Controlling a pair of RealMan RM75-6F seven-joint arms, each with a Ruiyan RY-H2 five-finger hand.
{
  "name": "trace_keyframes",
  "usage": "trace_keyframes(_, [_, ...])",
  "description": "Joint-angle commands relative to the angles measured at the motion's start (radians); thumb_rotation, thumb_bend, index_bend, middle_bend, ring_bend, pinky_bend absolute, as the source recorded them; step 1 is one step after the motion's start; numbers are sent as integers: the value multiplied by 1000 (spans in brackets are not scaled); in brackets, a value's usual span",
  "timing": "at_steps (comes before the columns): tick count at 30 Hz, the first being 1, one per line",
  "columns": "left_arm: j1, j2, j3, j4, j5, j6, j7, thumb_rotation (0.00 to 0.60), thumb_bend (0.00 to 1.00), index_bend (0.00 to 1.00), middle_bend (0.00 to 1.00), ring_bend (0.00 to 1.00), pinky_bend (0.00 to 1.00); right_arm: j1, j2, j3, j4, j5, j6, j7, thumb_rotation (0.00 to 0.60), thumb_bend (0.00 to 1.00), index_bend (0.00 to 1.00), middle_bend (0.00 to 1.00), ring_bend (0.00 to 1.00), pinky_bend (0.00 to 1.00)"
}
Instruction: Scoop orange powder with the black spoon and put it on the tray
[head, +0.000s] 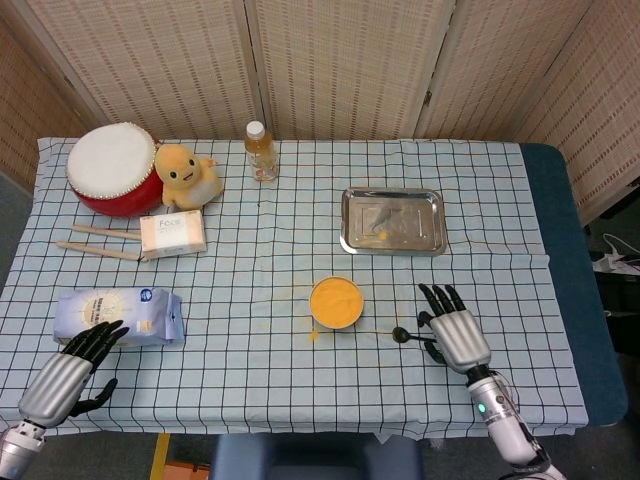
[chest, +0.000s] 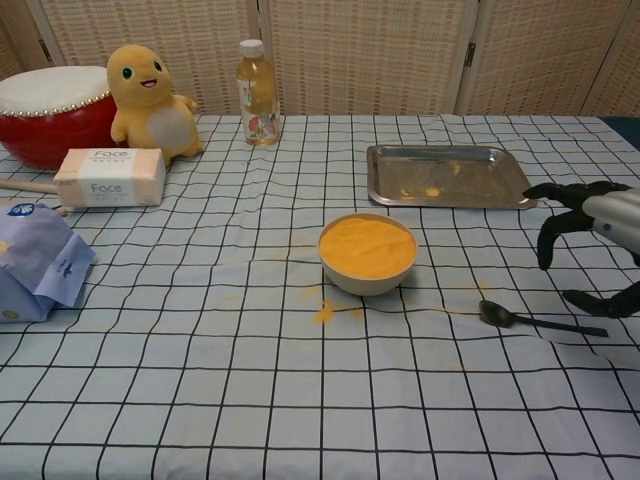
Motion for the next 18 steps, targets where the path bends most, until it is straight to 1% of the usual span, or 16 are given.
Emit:
trace_keyframes(1, [0,5,3,4,2,2,-12,600,447,0,0,0,130,31,-77,8,47,45,-3,-77,600,296,461,0,0,0])
trace_keyframes(7, [3,14,7,9,1,6,-33,600,447,0,0,0,130,49,-131,5,75,96,-2,-136,600,297,473,0,0,0])
trace_keyframes(12, [11,23,9,10,-6,12,-38,600,446,0,0,0,129,54,-146,-4,91,139,3,-171,600,297,465,0,0,0])
trace_keyframes(18, [16,28,10,9,-5,19,-40,600,447,0,0,0,130,54,-156,-16,111,168,14,-186,600,297,492,0,0,0])
